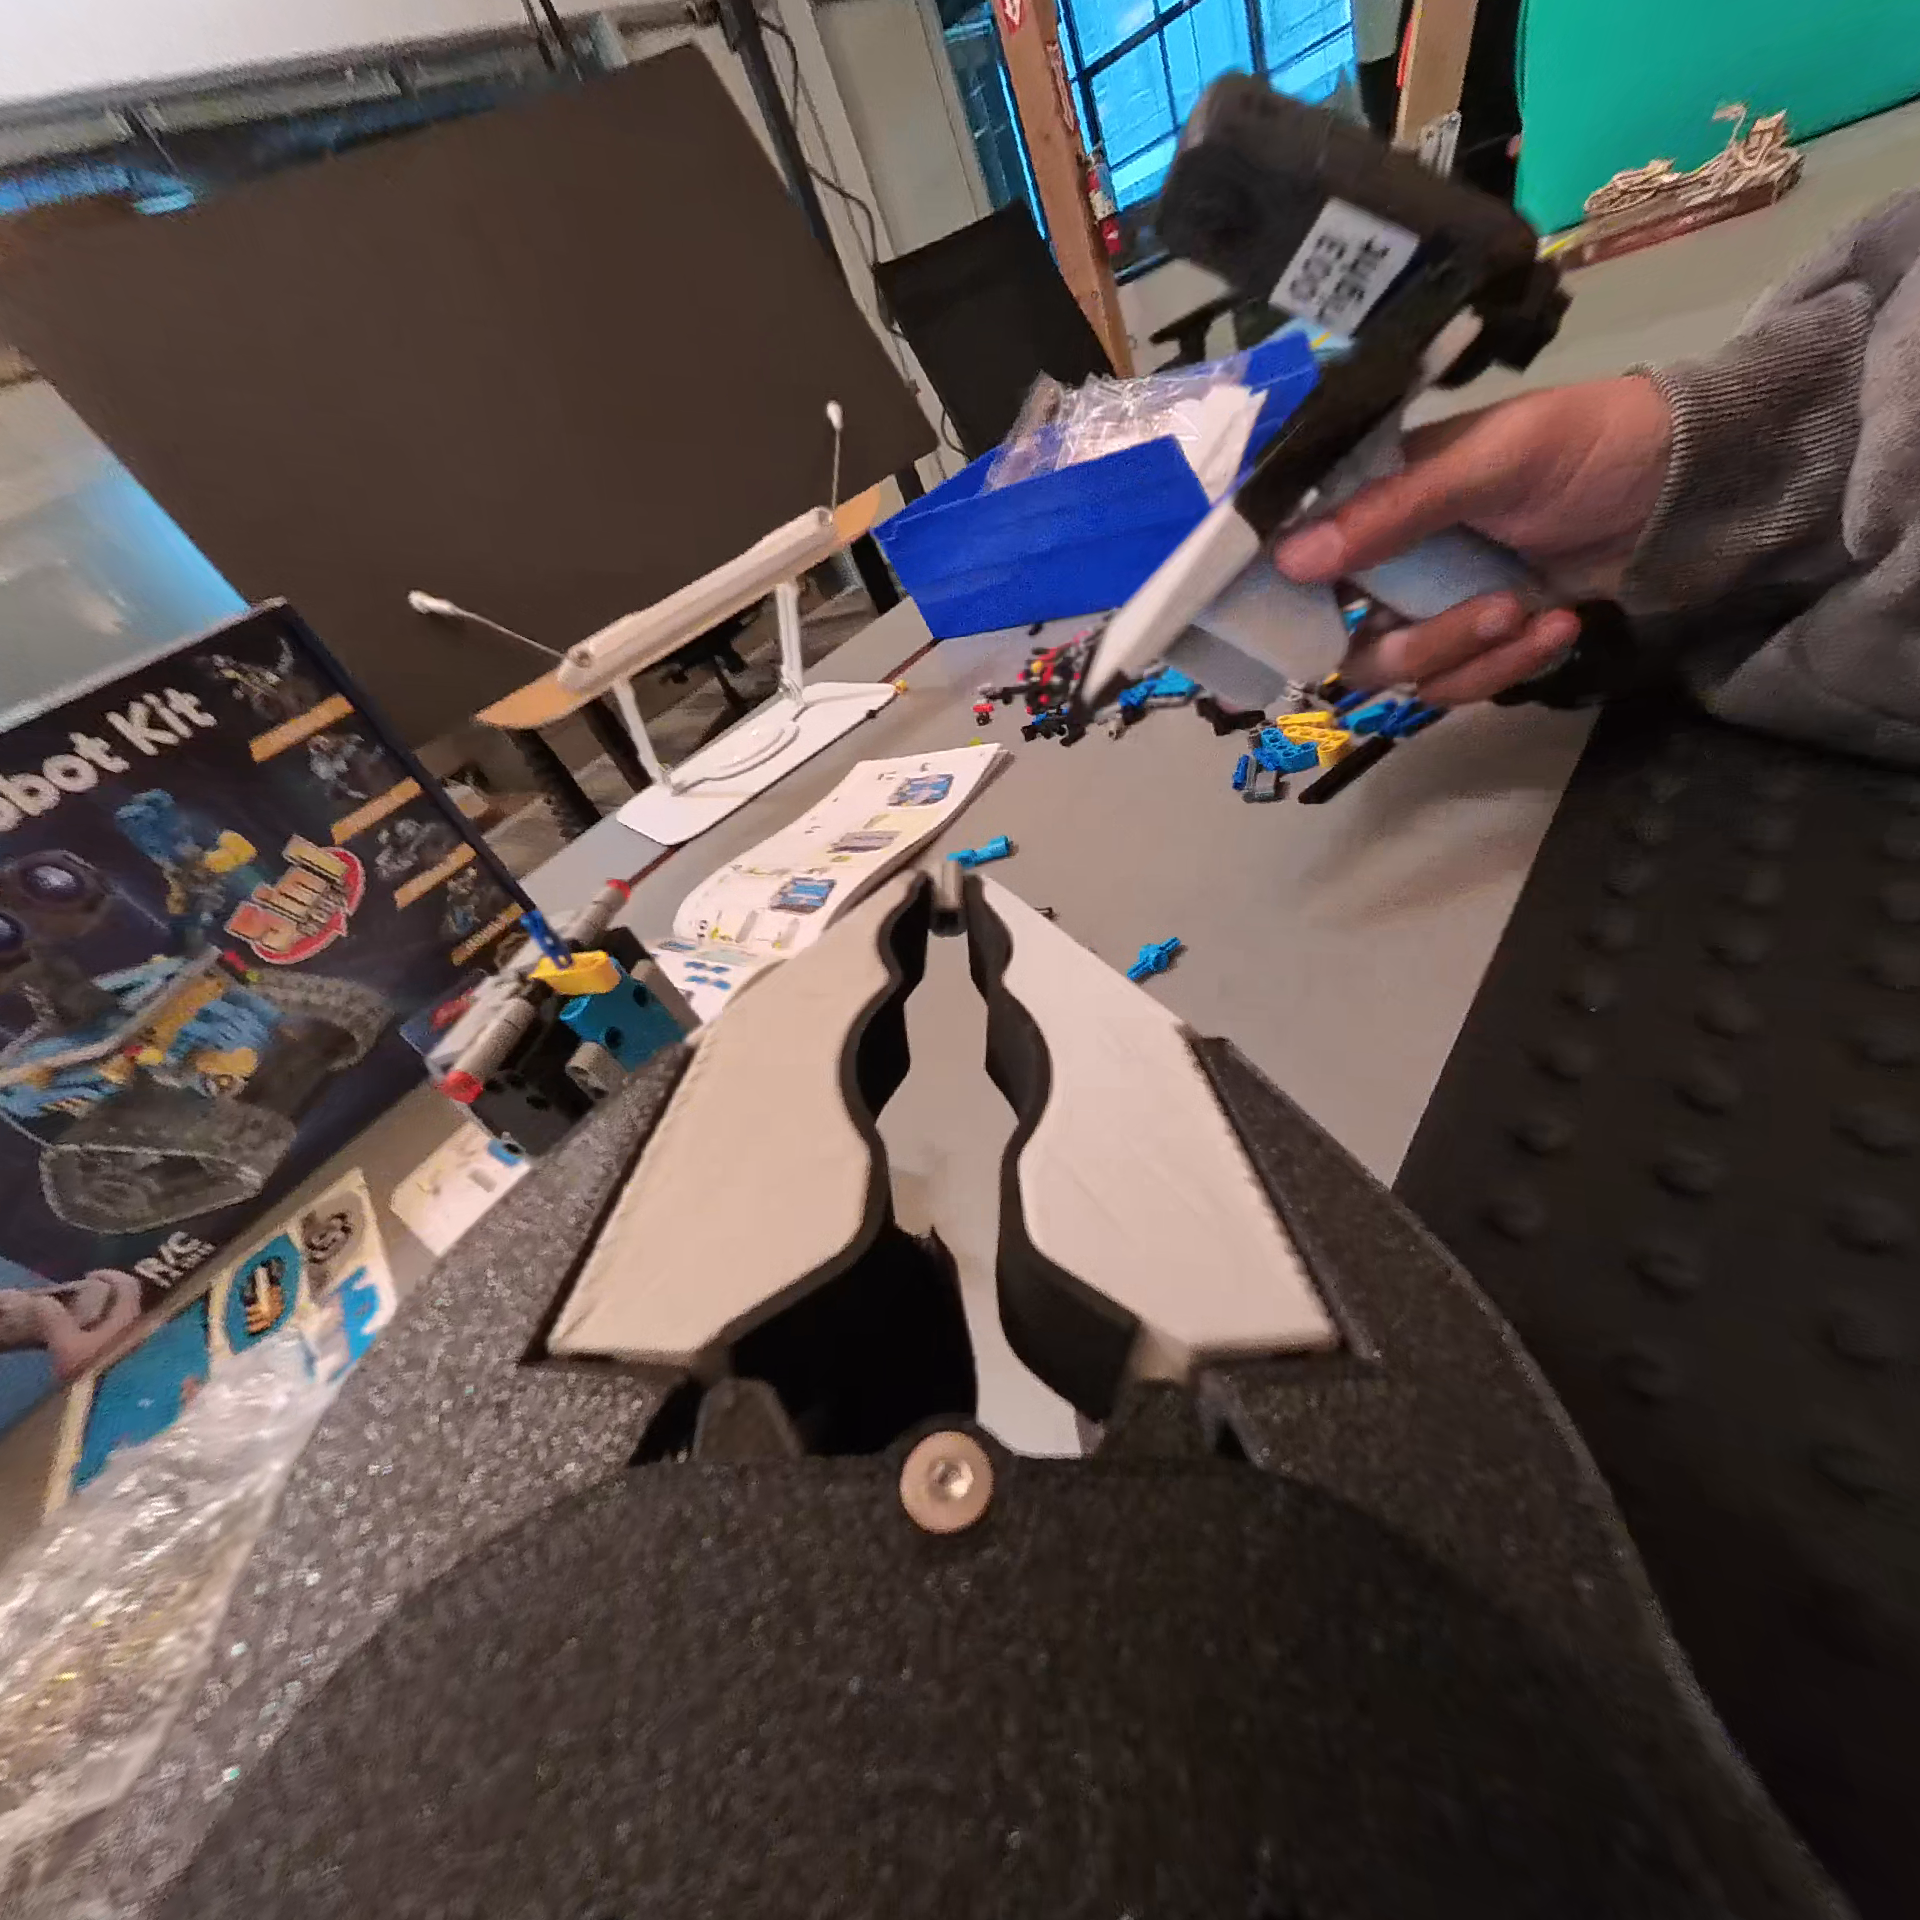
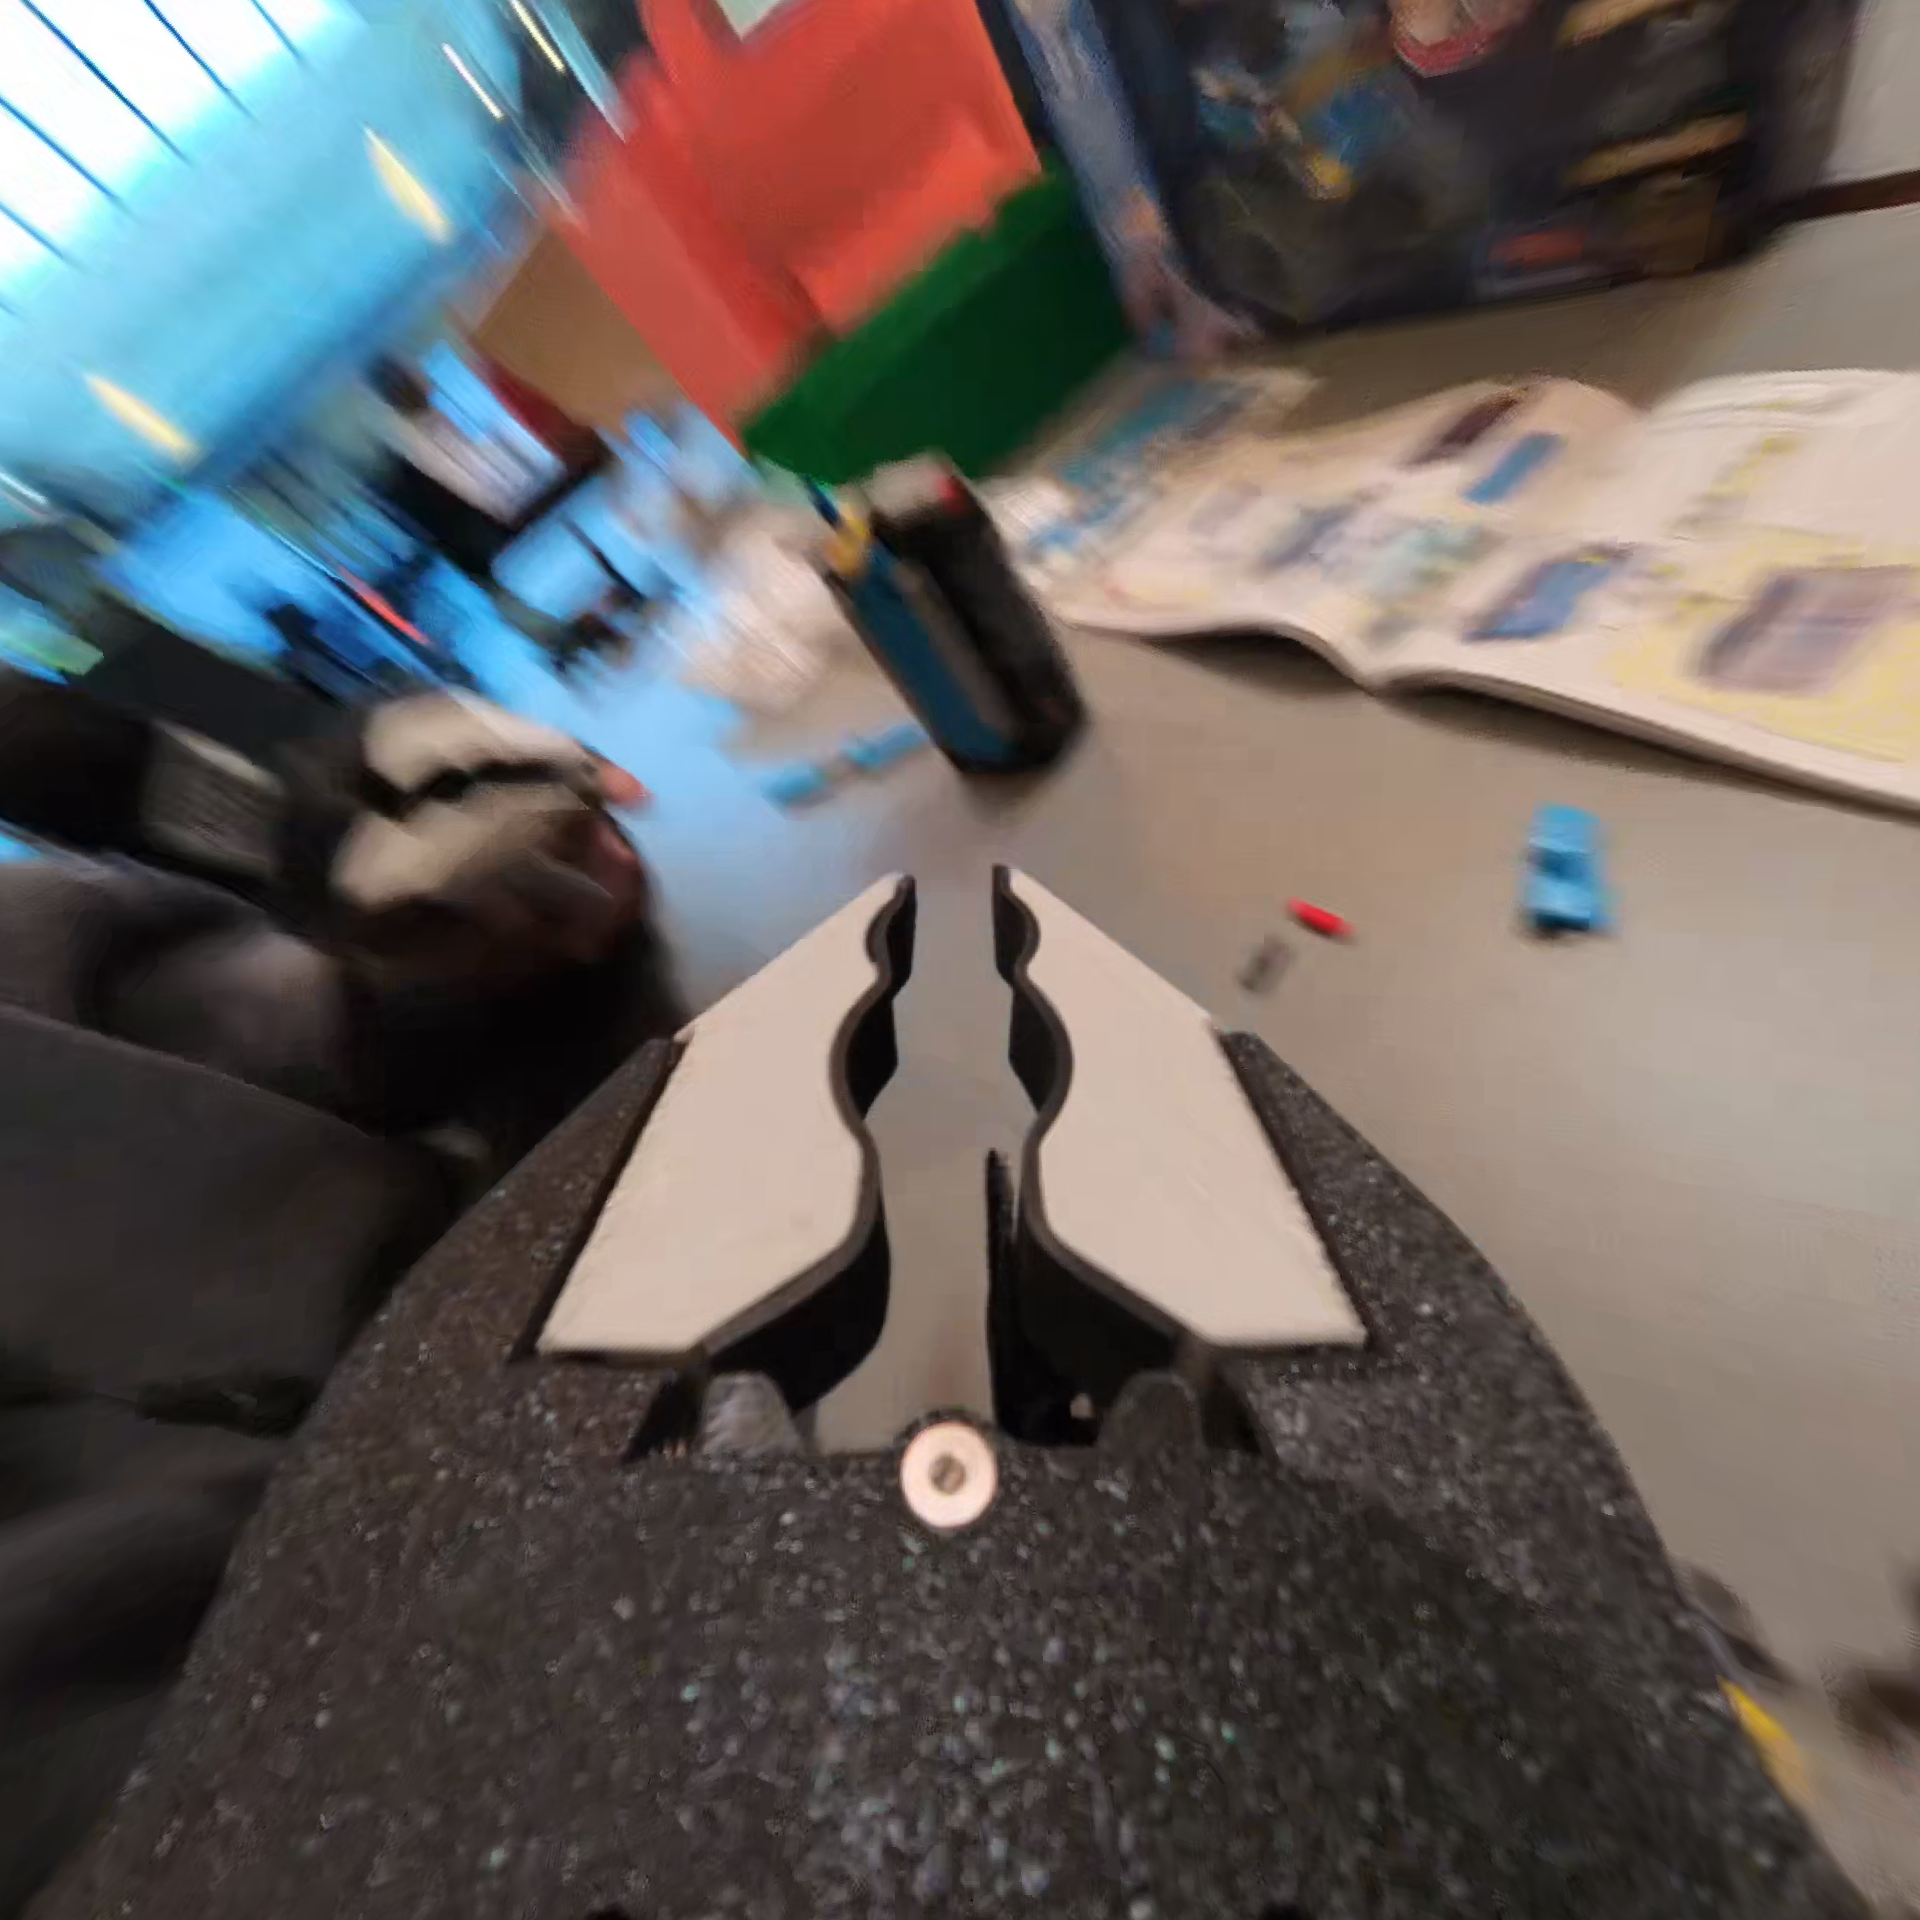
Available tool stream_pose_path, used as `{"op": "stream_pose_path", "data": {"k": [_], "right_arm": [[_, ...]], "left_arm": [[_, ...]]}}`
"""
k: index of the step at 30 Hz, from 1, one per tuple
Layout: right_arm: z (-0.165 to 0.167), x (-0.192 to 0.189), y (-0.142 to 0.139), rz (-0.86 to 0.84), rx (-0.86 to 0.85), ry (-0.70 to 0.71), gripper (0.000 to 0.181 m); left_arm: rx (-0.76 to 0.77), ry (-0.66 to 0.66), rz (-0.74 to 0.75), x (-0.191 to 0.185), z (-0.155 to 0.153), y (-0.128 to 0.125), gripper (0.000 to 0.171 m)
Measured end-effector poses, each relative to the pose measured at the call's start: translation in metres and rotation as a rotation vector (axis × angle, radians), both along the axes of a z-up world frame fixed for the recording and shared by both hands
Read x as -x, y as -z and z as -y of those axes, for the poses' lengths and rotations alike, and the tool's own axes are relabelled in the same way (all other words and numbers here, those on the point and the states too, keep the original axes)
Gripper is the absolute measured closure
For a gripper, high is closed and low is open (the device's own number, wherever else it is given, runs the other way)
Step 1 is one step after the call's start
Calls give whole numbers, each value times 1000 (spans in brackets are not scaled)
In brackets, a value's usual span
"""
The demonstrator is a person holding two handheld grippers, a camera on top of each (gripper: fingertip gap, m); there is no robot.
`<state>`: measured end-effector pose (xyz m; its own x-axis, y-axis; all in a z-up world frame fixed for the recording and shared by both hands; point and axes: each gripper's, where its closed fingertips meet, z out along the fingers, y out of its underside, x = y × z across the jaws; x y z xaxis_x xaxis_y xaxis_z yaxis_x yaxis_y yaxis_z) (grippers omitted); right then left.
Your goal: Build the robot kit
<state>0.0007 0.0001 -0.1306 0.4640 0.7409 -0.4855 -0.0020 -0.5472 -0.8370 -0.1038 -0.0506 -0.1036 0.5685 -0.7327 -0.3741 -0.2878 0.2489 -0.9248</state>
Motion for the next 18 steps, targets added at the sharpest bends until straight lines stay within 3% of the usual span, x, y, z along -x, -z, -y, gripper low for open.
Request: {"op": "stream_pose_path", "data": {"k": [2, 6, 12, 18], "right_arm": [[8, -11, 31, 263, -47, -34, 161], [18, 1, 67, 489, -84, -121, 160], [17, 14, 88, 582, -65, -200, 160], [11, 15, 91, 632, -141, -181, 167]], "left_arm": [[39, 12, 5, -1, -2, 3, 165], [90, 32, 28, -2, -5, 6, 165], [92, 79, 29, -6, 0, 8, 165], [94, 121, 59, -7, 5, 5, 165]]}}
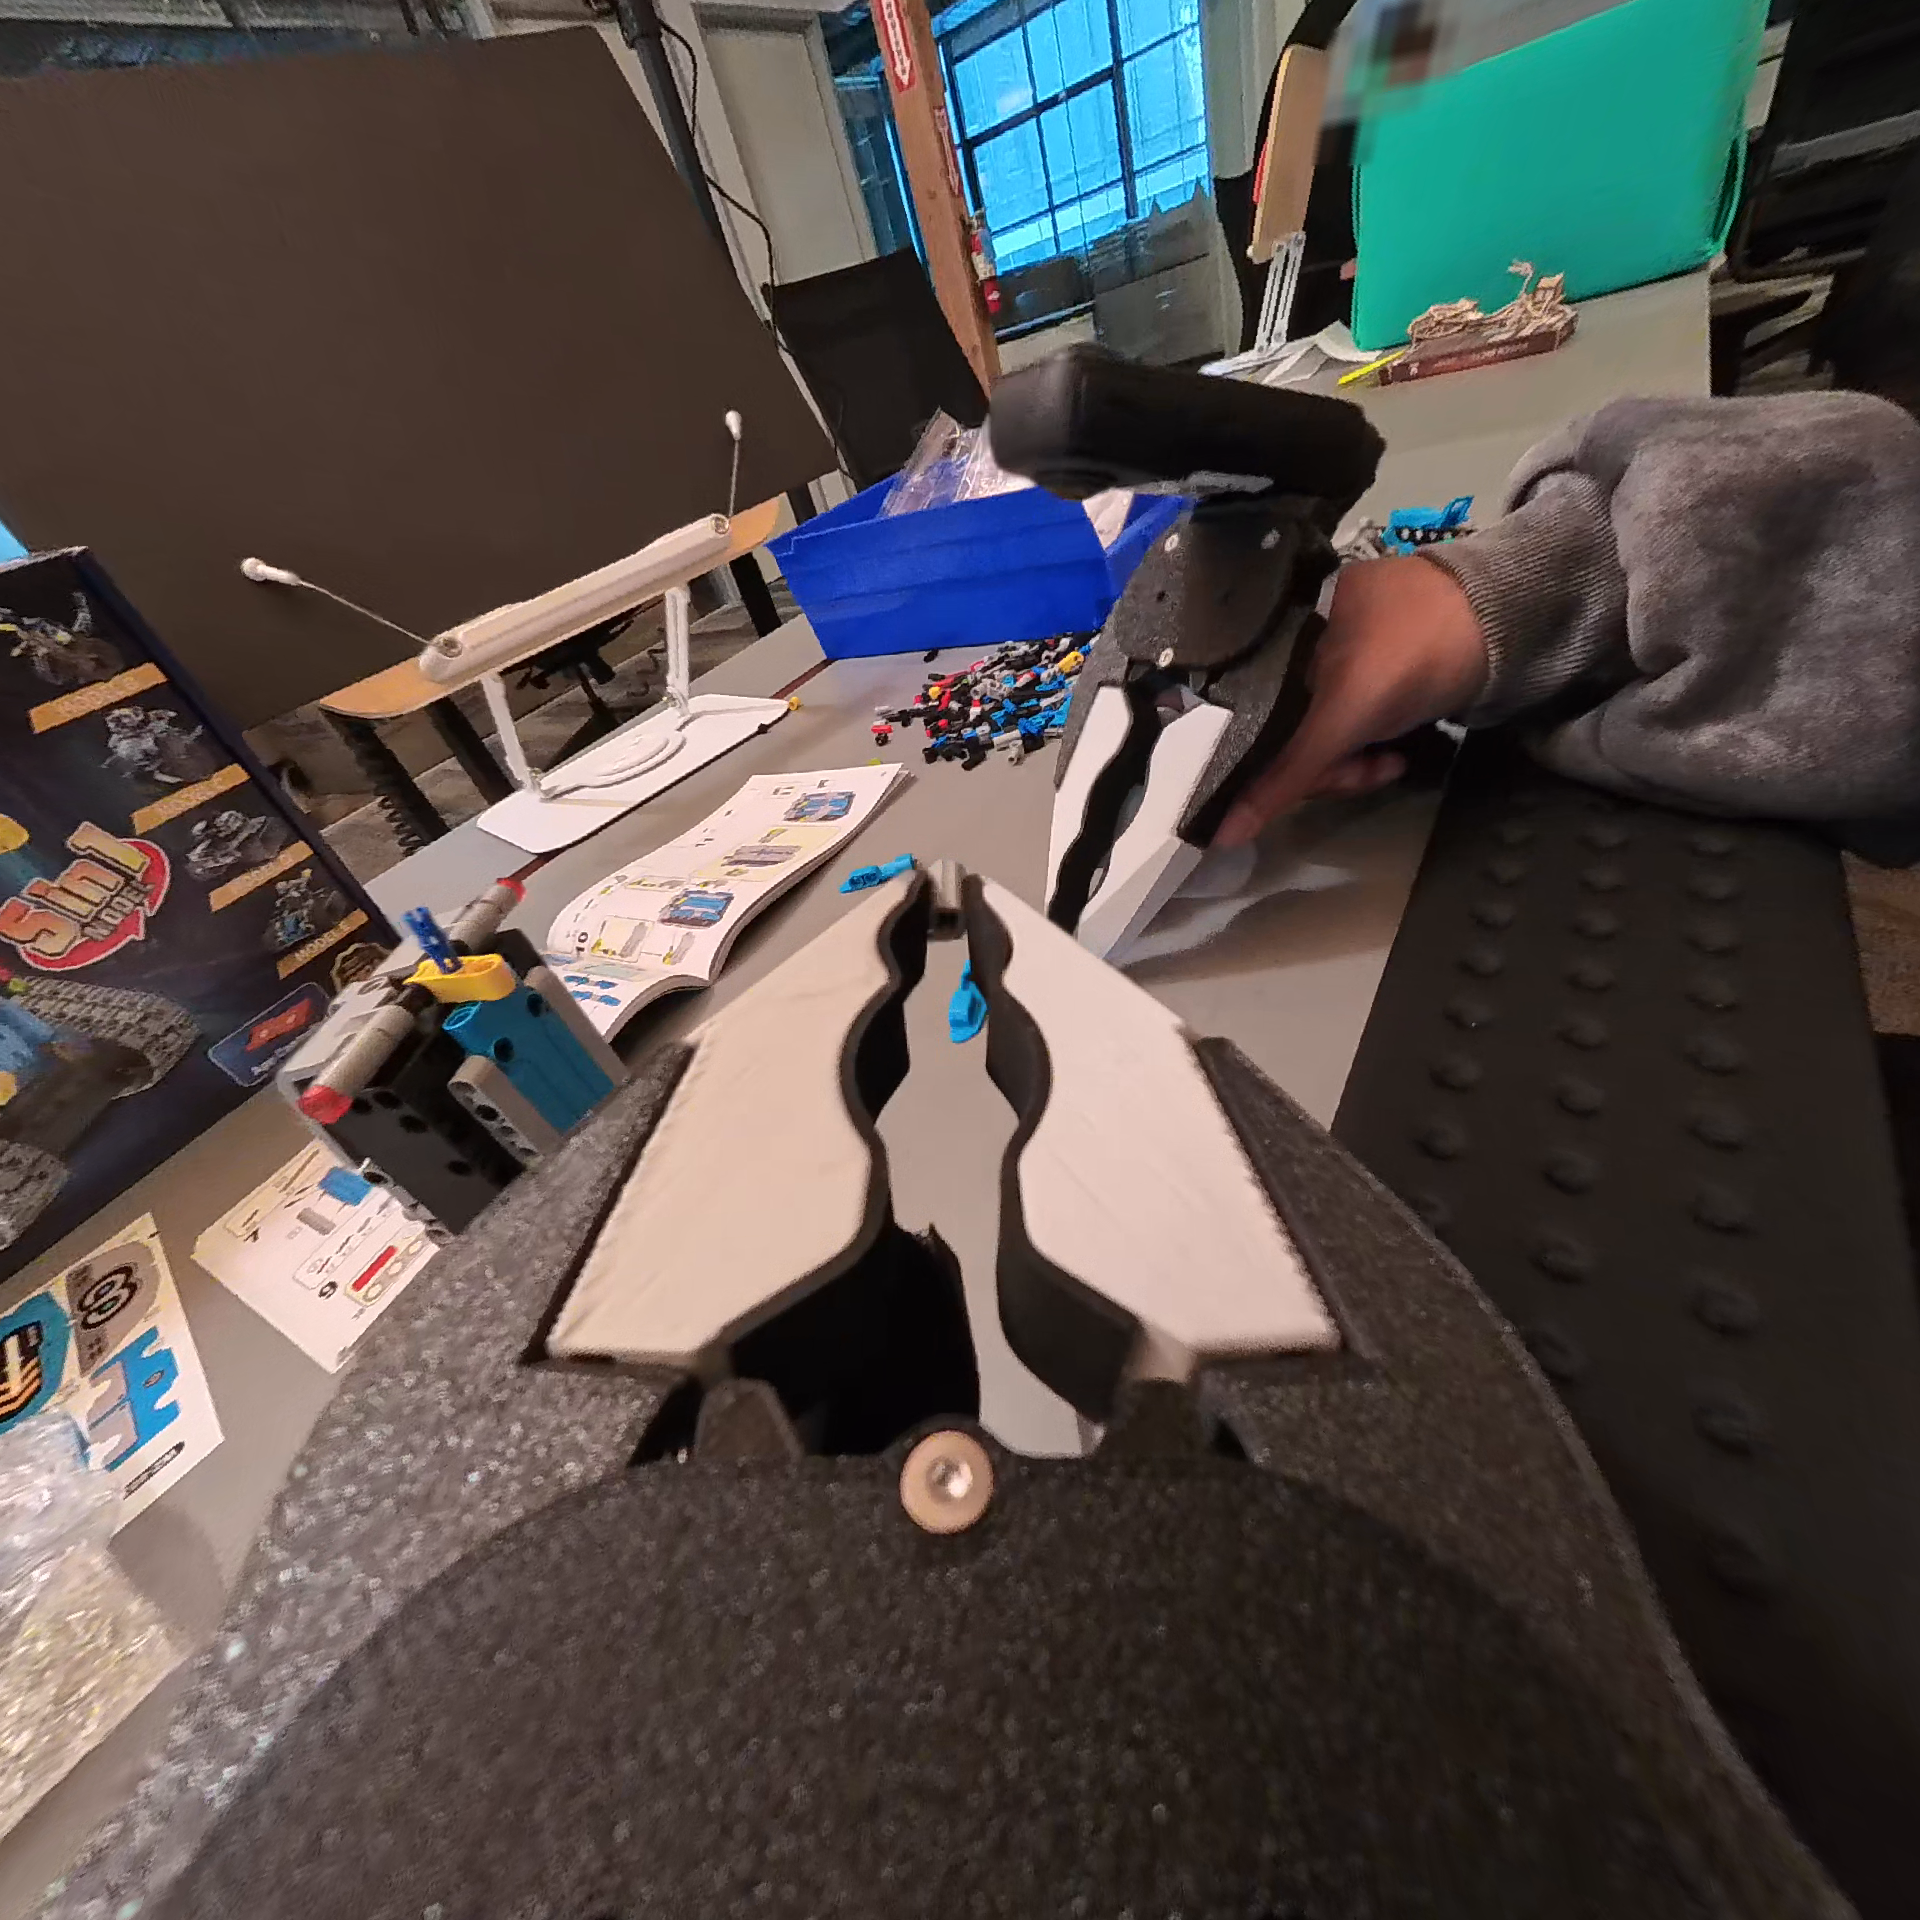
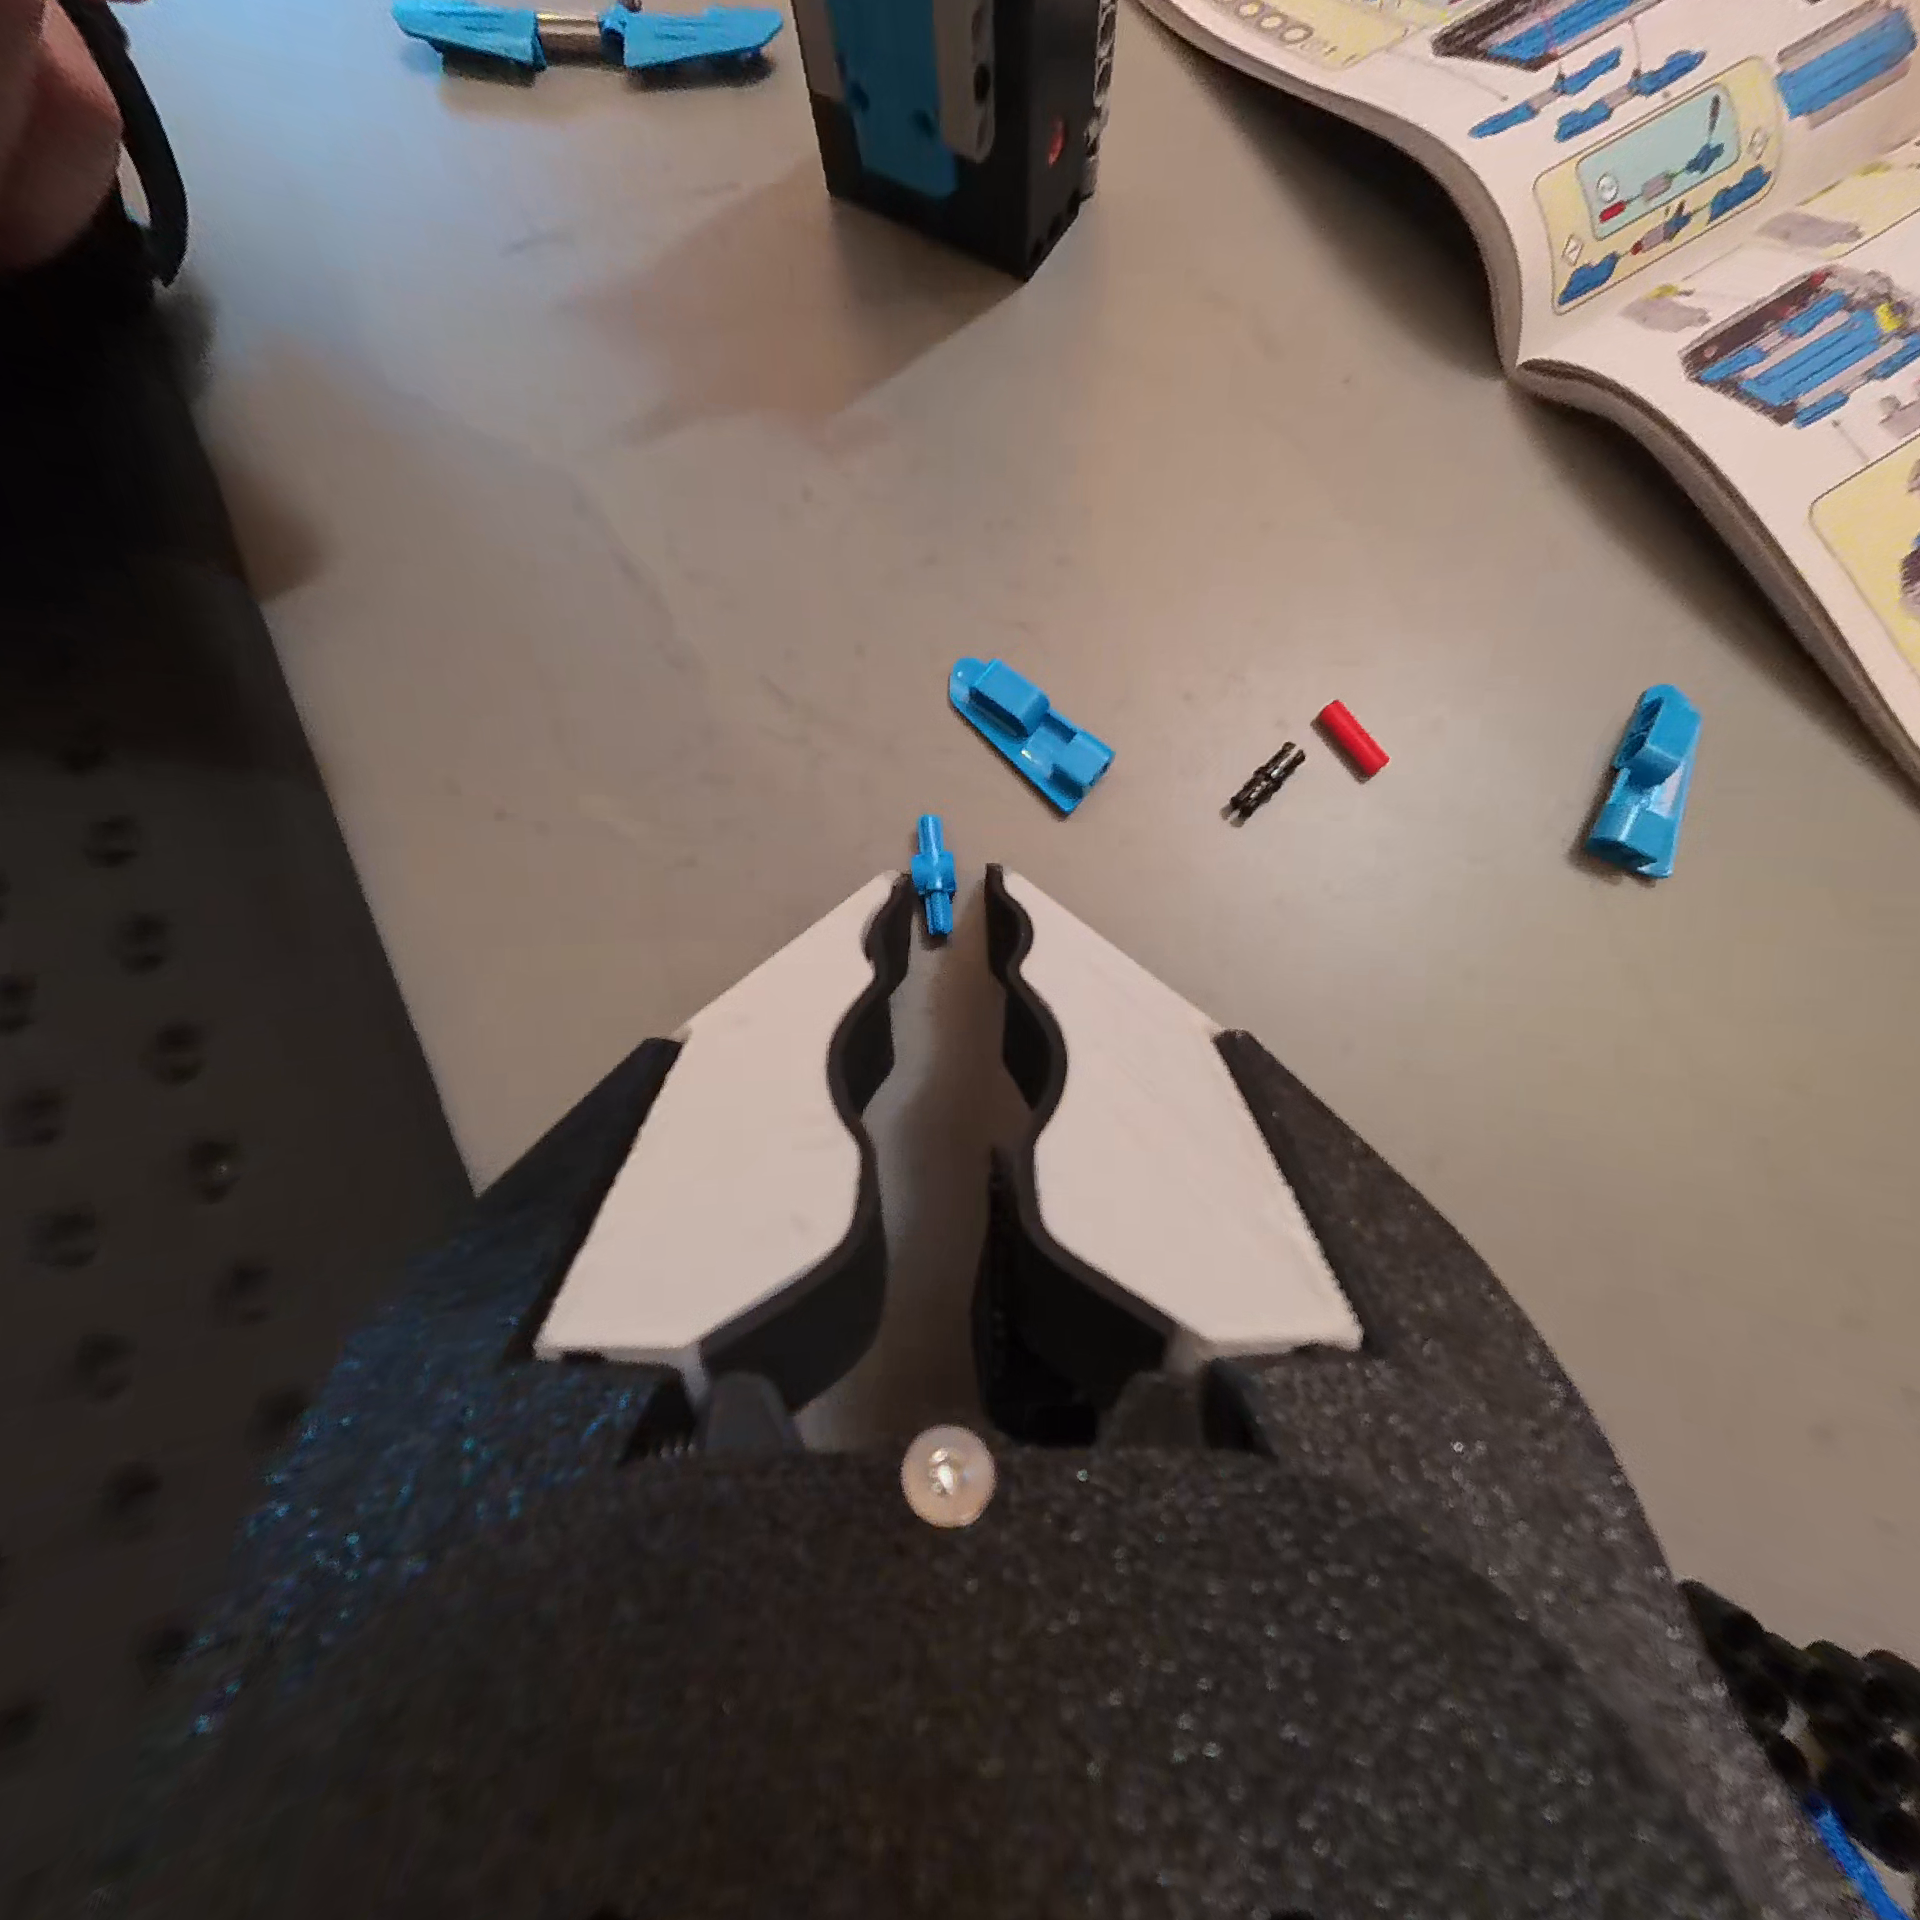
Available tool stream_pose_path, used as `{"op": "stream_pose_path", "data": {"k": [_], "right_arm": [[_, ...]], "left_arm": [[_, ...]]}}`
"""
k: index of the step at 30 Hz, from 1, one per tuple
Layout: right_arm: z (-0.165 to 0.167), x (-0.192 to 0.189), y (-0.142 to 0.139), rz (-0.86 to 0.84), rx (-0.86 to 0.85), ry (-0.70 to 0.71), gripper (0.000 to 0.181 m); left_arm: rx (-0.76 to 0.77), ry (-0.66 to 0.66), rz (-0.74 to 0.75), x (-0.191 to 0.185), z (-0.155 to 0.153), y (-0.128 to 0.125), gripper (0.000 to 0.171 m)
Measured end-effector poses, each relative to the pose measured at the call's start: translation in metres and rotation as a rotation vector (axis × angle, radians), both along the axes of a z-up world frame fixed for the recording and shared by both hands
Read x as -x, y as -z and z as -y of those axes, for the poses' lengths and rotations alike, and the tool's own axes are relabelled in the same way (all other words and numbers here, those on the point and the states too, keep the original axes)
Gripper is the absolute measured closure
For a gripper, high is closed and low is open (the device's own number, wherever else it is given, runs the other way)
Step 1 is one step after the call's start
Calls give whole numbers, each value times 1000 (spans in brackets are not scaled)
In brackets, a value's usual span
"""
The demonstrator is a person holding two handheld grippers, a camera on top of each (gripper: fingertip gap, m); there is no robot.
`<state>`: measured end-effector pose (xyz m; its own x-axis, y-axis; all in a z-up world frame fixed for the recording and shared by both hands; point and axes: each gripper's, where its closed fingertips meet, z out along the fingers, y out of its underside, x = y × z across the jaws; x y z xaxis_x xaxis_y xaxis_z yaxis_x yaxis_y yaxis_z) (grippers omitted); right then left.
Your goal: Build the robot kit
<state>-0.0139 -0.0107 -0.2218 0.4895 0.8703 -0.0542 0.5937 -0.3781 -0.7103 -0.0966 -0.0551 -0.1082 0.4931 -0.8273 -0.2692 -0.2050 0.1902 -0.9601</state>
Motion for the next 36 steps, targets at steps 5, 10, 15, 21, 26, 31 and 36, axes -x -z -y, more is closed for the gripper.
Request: {"op": "stream_pose_path", "data": {"k": [5, 10, 15, 21, 26, 31, 36], "right_arm": [[0, 8, -1, 6, -23, -17, 174], [24, 57, -56, -202, -225, -133, 174], [38, 78, -87, -263, -439, -162, 174], [45, 76, -97, -280, -521, -186, 174], [56, 81, -109, -369, -505, -218, 174], [51, 82, -99, -336, -464, -205, 174], [44, 80, -91, -320, -402, -169, 174]], "left_arm": [[56, 3, 88, 9, -9, -7, 165], [282, 101, 299, 28, -22, -19, 165], [330, 253, 280, 17, -3, -18, 165], [297, 262, 161, 3, 4, -2, 165], [272, 223, 48, -6, 3, 14, 165], [241, 192, 27, -7, 1, 16, 165], [193, 111, -37, -7, -6, 22, 165]]}}
